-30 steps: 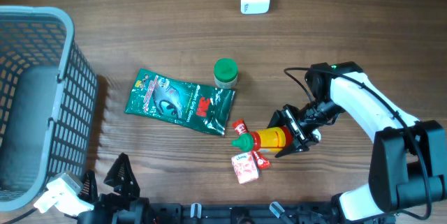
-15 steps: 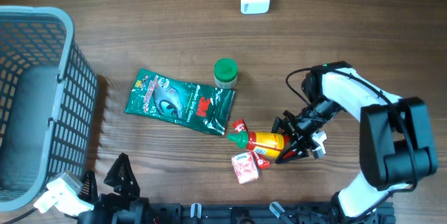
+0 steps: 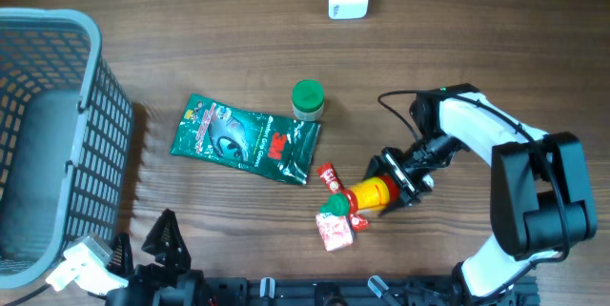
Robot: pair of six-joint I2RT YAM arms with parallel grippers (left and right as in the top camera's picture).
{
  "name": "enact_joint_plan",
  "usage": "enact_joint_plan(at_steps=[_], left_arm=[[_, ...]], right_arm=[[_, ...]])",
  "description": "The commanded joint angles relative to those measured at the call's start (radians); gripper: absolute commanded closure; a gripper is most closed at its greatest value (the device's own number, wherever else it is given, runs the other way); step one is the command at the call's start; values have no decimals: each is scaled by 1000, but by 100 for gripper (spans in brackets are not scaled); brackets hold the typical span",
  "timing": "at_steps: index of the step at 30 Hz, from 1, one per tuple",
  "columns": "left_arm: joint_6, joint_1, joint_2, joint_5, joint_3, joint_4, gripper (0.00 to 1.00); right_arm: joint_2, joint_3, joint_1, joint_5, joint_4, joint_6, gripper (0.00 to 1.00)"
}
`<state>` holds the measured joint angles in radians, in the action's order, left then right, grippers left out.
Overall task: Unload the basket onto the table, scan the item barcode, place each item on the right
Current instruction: 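Lift the chili bottle with the right gripper and rotate it, then hold the chili bottle in front of the white scanner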
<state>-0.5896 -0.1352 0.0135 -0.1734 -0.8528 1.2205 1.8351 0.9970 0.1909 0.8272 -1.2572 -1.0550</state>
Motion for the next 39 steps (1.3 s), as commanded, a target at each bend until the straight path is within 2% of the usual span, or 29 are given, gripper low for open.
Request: enact_joint_plan(at_steps=[1,5,10,12,14,18,20,22,25,28,30,35,36,39], left_arm=[[-6,7,-8,5,-3,-3,0],[-6,7,-8,5,-3,-3,0],[-6,7,-8,5,-3,-3,0],[-6,7,-8,5,-3,-3,0],[-6,7,-8,5,-3,-3,0],[-6,7,-8,5,-3,-3,0],[-6,7,-8,5,-3,-3,0],[-6,7,-8,5,-3,-3,0],[-6,7,-8,5,-3,-3,0],[-6,7,-8,5,-3,-3,0],[-6,7,-8,5,-3,-3,0],[-6,7,-8,5,-3,-3,0],[-6,7,-8,5,-3,-3,0],[-6,7,-8,5,-3,-3,0]], right_arm=[[13,16,-5,125,135,62,71],[13,18,-16,221,381,60,76],[0,39,-71,241,405,68,78],[-28,52,-94,238,404,60,87],[-73,79,-109,214,406,41,89],[-169,170,-116,-15,434,-50,78],[-207,203,-116,-190,562,-75,66],[-212,203,-116,-239,696,-123,54],[-196,201,-116,-305,871,-253,53],[-175,201,-114,-435,1019,-293,49],[-153,201,-108,-462,1085,-330,39],[-24,201,-79,-439,1394,-334,40],[27,201,-74,-397,1541,-354,40],[113,201,-71,-394,1753,-443,40]])
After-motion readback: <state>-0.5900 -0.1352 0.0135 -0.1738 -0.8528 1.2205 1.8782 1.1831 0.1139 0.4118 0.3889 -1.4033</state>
